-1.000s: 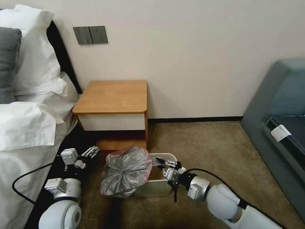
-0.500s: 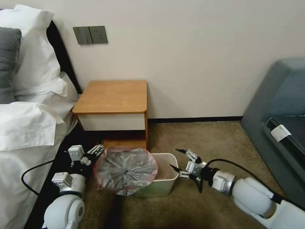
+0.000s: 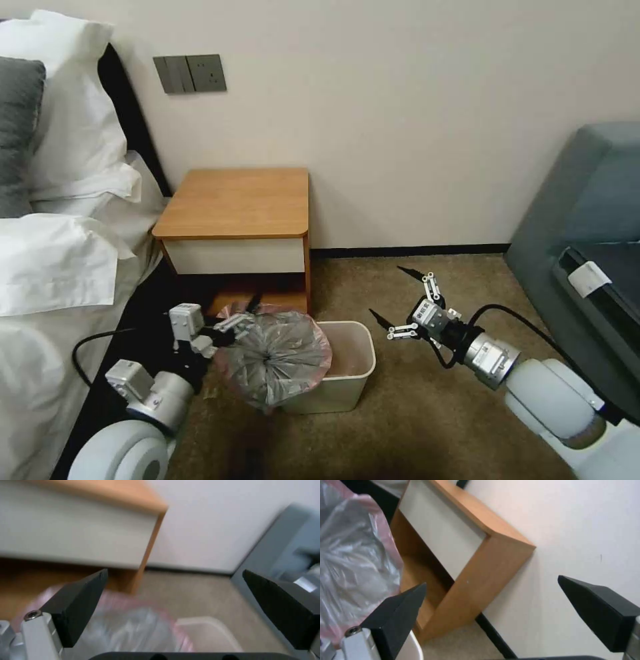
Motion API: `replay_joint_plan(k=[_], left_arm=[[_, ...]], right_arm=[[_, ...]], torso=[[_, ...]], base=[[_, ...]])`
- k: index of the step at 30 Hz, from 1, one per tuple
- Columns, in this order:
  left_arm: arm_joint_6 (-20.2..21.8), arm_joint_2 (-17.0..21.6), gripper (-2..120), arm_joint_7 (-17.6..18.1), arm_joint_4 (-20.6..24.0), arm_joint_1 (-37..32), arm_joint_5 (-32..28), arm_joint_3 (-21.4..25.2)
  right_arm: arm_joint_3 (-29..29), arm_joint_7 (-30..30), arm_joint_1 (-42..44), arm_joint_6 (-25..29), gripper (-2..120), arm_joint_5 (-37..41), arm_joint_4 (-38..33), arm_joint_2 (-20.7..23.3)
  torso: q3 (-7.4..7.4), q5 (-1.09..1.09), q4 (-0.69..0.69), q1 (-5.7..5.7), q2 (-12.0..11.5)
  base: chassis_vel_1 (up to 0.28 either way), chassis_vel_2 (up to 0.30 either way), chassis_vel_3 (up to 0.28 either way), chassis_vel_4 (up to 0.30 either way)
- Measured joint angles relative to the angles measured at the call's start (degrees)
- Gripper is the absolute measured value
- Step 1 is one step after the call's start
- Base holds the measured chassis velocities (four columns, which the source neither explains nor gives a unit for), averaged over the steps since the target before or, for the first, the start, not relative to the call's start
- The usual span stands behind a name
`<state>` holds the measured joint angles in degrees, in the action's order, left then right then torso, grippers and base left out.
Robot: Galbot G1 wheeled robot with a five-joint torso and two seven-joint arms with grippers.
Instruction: Pick up the garbage bag from the table and place it over the trash can.
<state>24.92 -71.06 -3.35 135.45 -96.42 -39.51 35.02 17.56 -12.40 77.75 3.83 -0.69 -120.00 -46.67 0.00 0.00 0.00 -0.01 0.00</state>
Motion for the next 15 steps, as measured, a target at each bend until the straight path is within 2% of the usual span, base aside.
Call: replay_joint_plan(k=[2,5,8,11,15], left_arm=[[1.3,-0.1,100,1.3,-1.0,0.1,0.3,-0.1],[4.9,-0.7,100,3.4,-6.0,1.4,0.5,-0.6],[5.7,-0.9,100,3.7,-7.9,1.9,0.6,-1.2],[6.6,-1.8,100,4.0,-13.0,3.9,1.1,-3.8],[6.5,-2.9,100,4.1,-15.6,5.8,0.9,-6.2]], right_arm=[[0.0,-0.1,0.3,0.6,100,-0.3,0.2,-0.8],[0.0,-0.6,1.6,2.5,100,-0.9,0.6,-2.7],[-0.1,-0.9,1.9,2.9,100,-1.1,0.7,-3.3],[-1.4,-1.1,1.6,3.0,100,-1.6,0.7,-5.1],[-1.2,-1.4,2.0,3.0,100,-2.0,0.5,-5.1]], torso=[[0.0,0.01,0.0,0.0,0.0],[0.0,-0.01,0.0,0.0,0.0],[0.0,-0.01,-0.01,0.01,0.0],[0.0,-0.01,0.0,0.01,0.0],[0.0,0.01,0.0,0.0,0.0]], base=[[0.0,0.0,0.0,0.0],[0.0,0.0,0.0,0.0],[0.0,0.0,0.0,0.0],[0.0,0.0,0.0,0.0],[0.0,0.0,0.0,0.0]])
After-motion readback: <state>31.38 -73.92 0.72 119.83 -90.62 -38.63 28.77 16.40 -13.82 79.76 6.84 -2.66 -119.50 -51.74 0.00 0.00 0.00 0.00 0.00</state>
